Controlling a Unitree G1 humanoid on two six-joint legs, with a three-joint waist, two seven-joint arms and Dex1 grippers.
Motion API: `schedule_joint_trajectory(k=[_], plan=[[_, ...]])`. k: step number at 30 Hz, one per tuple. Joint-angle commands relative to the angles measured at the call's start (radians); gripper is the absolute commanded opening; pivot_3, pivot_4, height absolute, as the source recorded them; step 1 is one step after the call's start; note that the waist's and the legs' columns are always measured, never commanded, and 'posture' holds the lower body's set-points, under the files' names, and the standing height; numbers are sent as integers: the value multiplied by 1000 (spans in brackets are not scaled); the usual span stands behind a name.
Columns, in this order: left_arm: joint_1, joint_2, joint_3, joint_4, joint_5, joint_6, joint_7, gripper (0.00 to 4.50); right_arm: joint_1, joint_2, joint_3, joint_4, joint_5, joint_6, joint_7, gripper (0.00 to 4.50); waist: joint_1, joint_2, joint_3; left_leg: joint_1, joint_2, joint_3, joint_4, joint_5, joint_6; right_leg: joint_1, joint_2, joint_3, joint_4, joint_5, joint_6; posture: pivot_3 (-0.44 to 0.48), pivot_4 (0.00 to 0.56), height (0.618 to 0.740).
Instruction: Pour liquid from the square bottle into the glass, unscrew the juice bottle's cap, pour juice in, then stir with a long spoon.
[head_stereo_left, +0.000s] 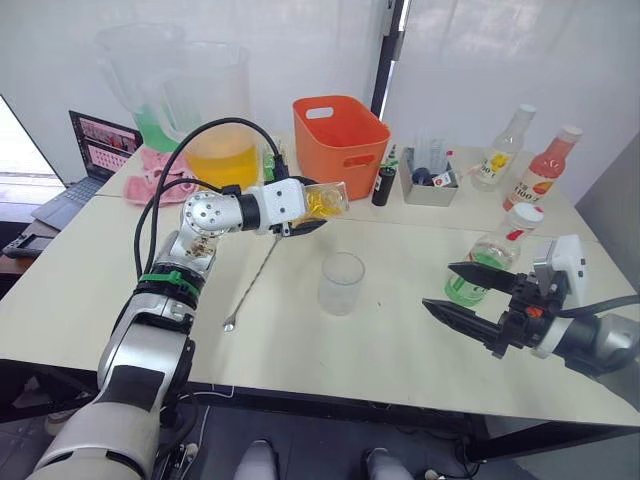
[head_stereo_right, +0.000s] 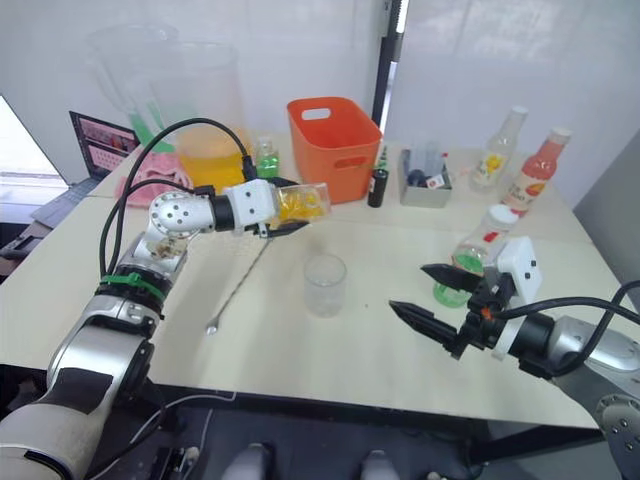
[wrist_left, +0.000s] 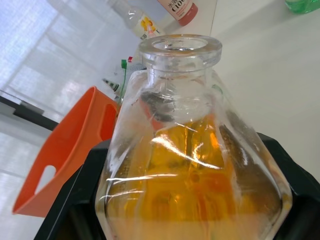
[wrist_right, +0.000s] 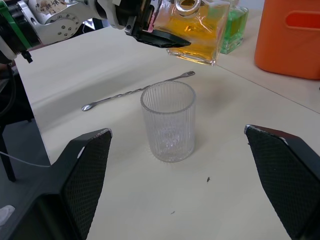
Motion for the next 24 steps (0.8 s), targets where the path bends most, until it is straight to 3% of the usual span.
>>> schedule_joint_trajectory(k=[1, 11, 24], plan=[[-63, 0, 17, -31, 20, -94, 89, 2828, -13, -6, -21, -13, -7, -20, -8, 4500, 0, 0, 0, 0, 0, 0, 0, 0, 0, 0, 0, 0, 0, 0, 0, 0, 150, 740], [-41, -21, 6, 74, 84, -261, 239, 2828, -18, 2, -12, -3, -9, -17, -16, 4500, 0, 0, 0, 0, 0, 0, 0, 0, 0, 0, 0, 0, 0, 1, 2, 0, 150, 740], [-40, 13, -73, 159, 275, -455, 457, 2828, -80, 45, 71, -6, -31, -16, -72, 4500, 0, 0, 0, 0, 0, 0, 0, 0, 0, 0, 0, 0, 1, 1, 2, 0, 150, 740]])
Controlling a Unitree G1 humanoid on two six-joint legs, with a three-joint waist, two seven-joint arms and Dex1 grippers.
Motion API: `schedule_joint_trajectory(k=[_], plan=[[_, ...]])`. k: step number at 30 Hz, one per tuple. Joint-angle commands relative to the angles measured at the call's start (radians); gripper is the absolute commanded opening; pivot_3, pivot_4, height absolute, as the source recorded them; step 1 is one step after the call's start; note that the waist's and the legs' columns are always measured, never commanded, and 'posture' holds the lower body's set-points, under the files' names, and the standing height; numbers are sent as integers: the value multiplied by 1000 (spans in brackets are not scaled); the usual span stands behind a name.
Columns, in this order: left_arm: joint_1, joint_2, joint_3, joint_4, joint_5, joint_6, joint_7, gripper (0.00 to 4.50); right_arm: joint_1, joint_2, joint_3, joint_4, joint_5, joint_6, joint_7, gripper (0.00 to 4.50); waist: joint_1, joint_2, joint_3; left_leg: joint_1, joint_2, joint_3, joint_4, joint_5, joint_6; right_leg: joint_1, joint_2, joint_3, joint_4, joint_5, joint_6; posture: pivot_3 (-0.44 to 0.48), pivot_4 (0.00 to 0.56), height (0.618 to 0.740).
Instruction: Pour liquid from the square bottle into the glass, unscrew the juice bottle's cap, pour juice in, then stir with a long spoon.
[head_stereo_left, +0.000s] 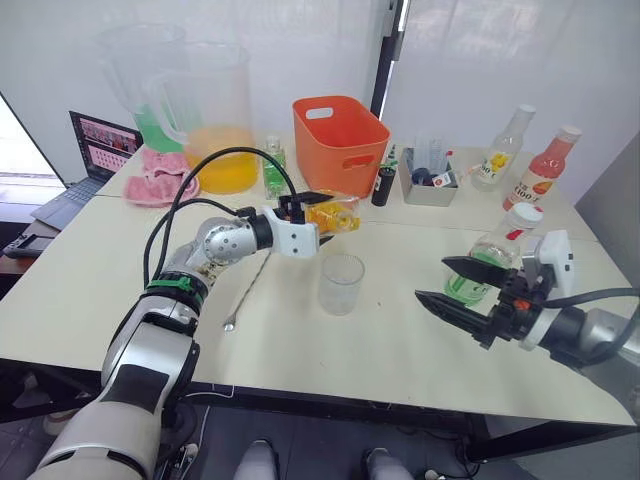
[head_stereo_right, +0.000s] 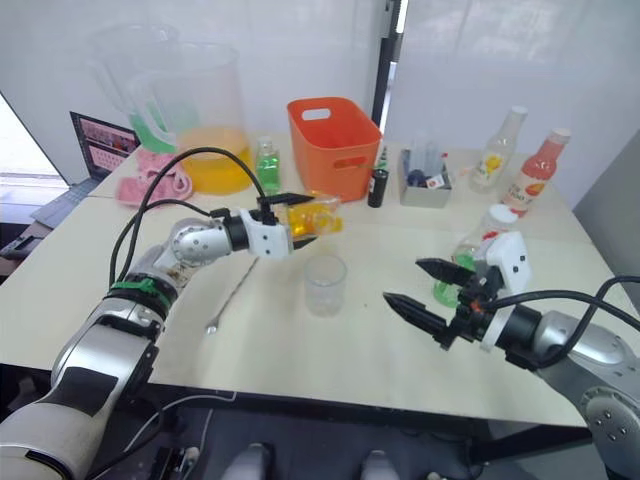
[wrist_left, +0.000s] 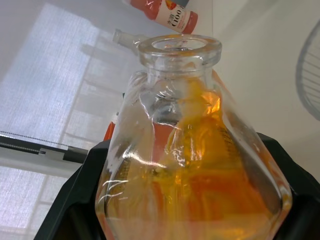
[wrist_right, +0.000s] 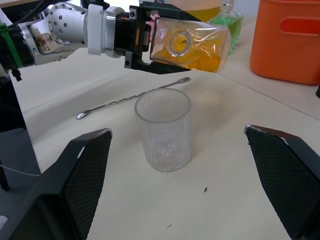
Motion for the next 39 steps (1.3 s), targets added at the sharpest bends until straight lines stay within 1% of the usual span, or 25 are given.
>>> schedule_joint_trajectory(k=[1, 3, 7, 10, 14, 18, 22, 31, 39], plan=[[-44, 18, 21, -33, -3, -53, 85, 2828, -17, 5, -2, -18, -5, -16, -10, 4500, 0, 0, 0, 0, 0, 0, 0, 0, 0, 0, 0, 0, 0, 0, 0, 0, 150, 740], [-48, 23, 16, -29, 15, -64, 104, 2828, -20, 8, 4, -16, -9, -16, -11, 4500, 1, 0, 0, 0, 0, 0, 0, 0, 0, 0, 0, 0, 0, 0, 0, 0, 150, 740], [-55, 56, -20, -38, 119, -105, 215, 2828, -26, 13, 17, -10, -20, -17, -13, 4500, 0, 0, 0, 0, 0, 0, 0, 0, 0, 0, 0, 0, 0, 0, 0, 0, 150, 740], [-58, 68, -42, -31, 167, -116, 273, 2828, -29, 14, 22, -7, -23, -17, -13, 4500, 1, 0, 0, 0, 0, 0, 0, 0, 0, 0, 0, 0, 0, 0, 0, 0, 150, 740], [-63, 69, -54, -16, 181, -110, 307, 2828, -27, 8, 27, 0, -28, -9, -16, 4500, 1, 0, 0, 0, 0, 0, 0, 0, 0, 0, 0, 0, 0, 0, 0, 0, 150, 740], [-73, 85, -89, -22, 251, -122, 366, 2828, -24, 6, 32, 2, -45, -14, -7, 4500, 2, 0, 0, 0, 0, 0, 0, 0, 0, 0, 0, 0, 0, 0, 0, 0, 150, 740], [-86, 100, -109, -34, 322, -110, 475, 2828, -25, 10, 29, 7, -48, -15, -5, 4500, 1, 0, 0, 0, 0, 0, 0, 0, 0, 0, 0, 0, 1, 0, 0, 0, 150, 740], [-110, 111, -147, -25, 391, -108, 596, 2828, -21, 20, 32, 5, -52, -16, -5, 4500, 3, 0, 0, 0, 0, 0, 0, 0, 0, 0, 0, 0, 1, 0, 1, 0, 150, 740], [-120, 117, -175, -41, 423, -112, 653, 2828, -25, 25, 39, 5, -56, -17, -1, 4500, 2, 0, 0, 0, 0, 0, 0, 0, 0, 0, 0, 0, 1, 0, 1, 0, 150, 740]])
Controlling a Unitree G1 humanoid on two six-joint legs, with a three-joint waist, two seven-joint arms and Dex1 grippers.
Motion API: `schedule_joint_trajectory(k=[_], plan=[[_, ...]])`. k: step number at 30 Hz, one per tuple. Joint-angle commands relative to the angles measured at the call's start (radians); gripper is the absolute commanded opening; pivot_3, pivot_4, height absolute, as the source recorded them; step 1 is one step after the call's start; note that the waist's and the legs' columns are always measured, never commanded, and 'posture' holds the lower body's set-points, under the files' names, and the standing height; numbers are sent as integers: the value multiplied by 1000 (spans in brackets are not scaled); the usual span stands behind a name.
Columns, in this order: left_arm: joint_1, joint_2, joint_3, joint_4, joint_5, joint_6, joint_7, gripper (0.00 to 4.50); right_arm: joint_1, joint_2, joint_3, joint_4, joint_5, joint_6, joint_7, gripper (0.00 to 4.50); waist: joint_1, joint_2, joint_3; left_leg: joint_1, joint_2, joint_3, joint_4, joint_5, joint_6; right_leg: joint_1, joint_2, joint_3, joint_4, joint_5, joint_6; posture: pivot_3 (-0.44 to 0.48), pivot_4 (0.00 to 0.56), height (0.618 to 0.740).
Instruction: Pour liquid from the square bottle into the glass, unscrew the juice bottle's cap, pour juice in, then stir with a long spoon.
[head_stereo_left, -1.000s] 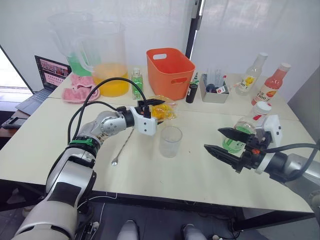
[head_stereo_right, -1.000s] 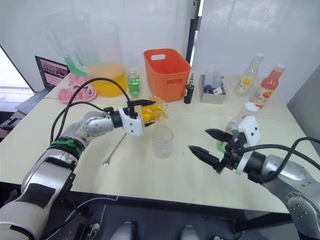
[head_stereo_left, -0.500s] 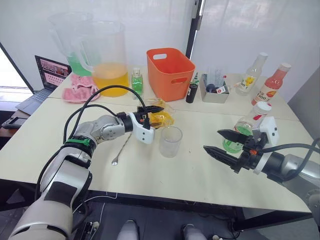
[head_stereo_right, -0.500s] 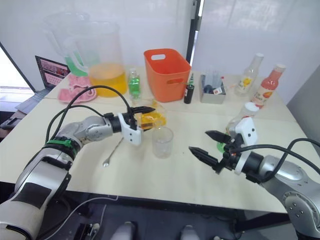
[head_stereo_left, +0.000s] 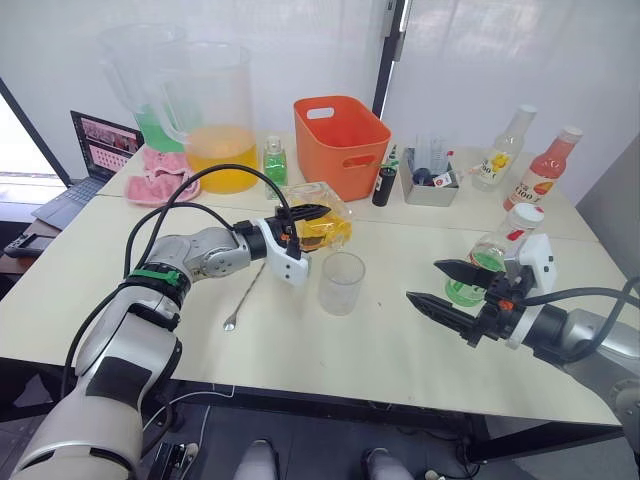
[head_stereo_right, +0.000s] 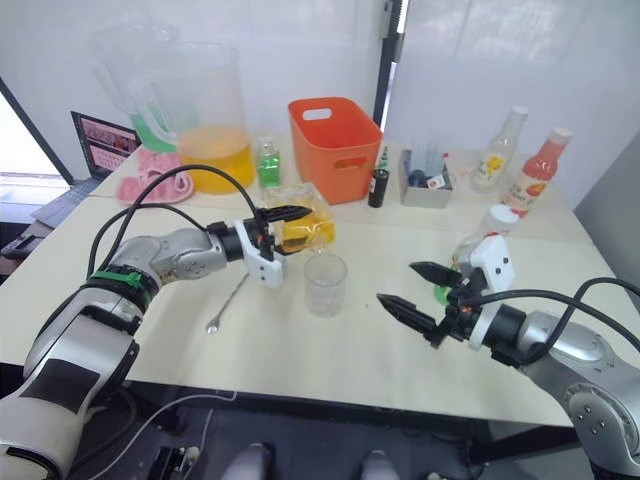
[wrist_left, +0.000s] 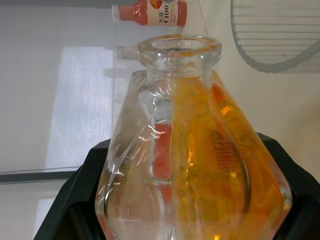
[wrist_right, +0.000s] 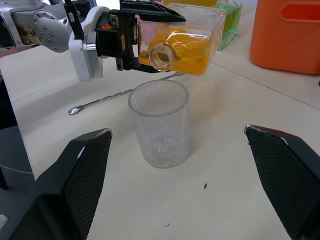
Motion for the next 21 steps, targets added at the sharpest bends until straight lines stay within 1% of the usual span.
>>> schedule_joint_trajectory(k=[1, 8, 21], plan=[[-72, 16, 21, -62, -9, -12, 73, 2828, -10, 4, -4, -17, -5, -17, 2, 4500, 0, 0, 0, 0, 0, 0, 0, 0, 0, 0, 0, 0, 0, 0, 0, 0, 150, 740], [-73, 27, -10, -101, 60, 6, 149, 2828, -12, 12, 7, -18, -9, -18, 2, 4500, 0, 0, 0, 0, 0, 0, 0, 0, 0, 0, 0, 0, 0, 0, 0, 0, 150, 740], [-74, 31, -28, -119, 92, 17, 203, 2828, -16, 13, 14, -19, -10, -18, 1, 4500, 1, 0, 0, 0, 0, 0, 0, 0, 0, 0, 0, 0, 0, 0, 0, 0, 150, 740]])
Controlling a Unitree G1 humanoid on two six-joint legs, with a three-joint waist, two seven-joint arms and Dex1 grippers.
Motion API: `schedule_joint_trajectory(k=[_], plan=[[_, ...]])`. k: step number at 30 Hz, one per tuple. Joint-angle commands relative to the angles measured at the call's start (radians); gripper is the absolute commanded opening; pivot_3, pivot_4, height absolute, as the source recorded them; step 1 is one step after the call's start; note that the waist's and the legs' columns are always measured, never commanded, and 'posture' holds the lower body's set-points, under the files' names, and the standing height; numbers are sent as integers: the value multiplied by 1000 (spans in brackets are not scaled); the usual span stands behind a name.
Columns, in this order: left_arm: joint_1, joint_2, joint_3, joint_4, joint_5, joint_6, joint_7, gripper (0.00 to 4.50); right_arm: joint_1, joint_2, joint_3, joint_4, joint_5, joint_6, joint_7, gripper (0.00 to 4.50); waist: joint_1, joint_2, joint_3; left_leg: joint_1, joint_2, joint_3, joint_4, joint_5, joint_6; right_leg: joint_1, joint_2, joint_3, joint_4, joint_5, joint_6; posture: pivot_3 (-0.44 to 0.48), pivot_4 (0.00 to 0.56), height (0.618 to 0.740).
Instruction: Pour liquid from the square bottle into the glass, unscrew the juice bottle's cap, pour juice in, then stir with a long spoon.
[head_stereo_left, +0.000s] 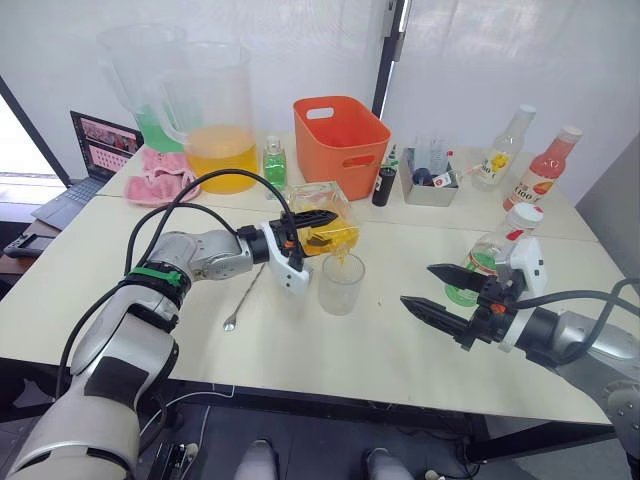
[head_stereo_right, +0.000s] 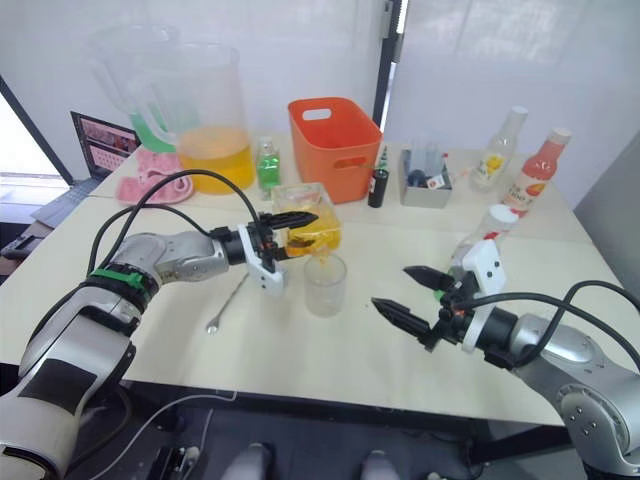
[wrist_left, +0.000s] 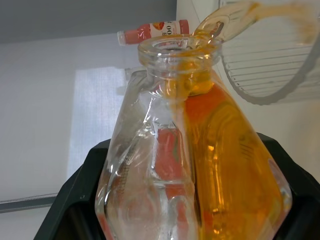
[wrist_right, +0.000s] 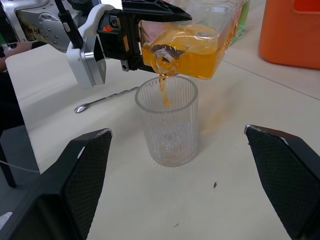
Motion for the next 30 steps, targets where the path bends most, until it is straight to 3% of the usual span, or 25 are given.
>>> schedule_joint_trajectory(k=[1, 30], plan=[[-72, 12, 29, -59, -17, 11, 66, 2828, -15, -2, -17, -18, -5, -19, 2, 4500, 0, 0, 0, 0, 0, 0, 0, 0, 0, 0, 0, 0, 0, 0, 0, 0, 150, 740], [-71, 21, 27, -80, -11, 26, 83, 2828, -25, 6, -2, -11, -19, -17, 14, 4500, 0, 0, 0, 0, 0, 0, 1, 0, 0, 0, 0, 0, 1, 0, 0, 0, 150, 740]])
